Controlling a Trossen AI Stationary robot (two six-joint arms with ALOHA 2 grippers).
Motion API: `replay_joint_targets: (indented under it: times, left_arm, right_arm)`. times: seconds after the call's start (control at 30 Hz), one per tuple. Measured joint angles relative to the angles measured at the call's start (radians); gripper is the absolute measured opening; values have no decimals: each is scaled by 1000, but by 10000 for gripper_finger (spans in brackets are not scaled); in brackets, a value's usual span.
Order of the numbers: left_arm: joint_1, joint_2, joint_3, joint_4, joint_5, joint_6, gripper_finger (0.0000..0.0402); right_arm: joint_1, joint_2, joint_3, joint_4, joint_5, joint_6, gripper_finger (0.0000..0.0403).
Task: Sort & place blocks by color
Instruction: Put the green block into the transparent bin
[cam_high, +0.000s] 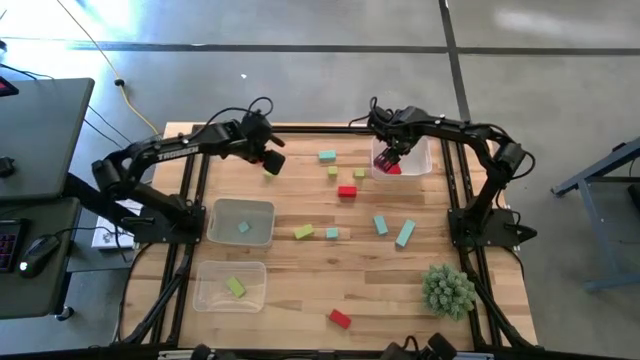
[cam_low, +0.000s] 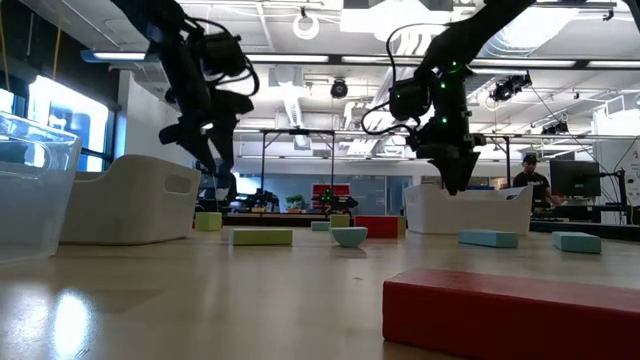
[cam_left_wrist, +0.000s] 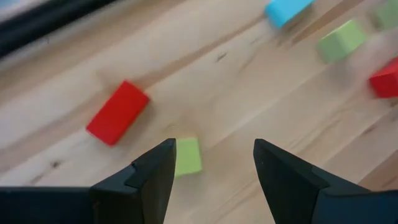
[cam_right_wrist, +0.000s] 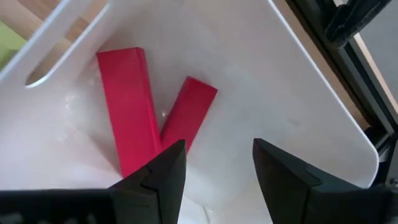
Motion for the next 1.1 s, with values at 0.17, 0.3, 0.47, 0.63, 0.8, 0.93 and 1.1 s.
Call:
replay_joint_targets:
  times: [0.17,0.3,0.47,0.63,0.8,0.93,1.1]
  left_arm:
    - [0,62,0,-27,0,-40,207]
    - [0,110,0,-36,0,-49,207]
    - [0,159,0,-39,-1,-51,207]
    - [0,199,0,-37,-3,-66,207]
    - [0,245,0,-36,-5,-66,207]
    - [0,278,0,-29,-28,-67,207]
    - [0,297,0,3,-41,-66,207]
  right_arm:
    - [-11,0,0,1,-2,0,174]
    - [-13,0,0,13,-2,0,174]
    - [-13,0,1,30,-6,-18,174]
    - [-13,0,1,38,-6,-19,174]
    - [-13,0,1,47,-14,-19,174]
    - [-13,0,1,49,-16,-19,174]
    - [-13,0,1,49,-16,-18,174]
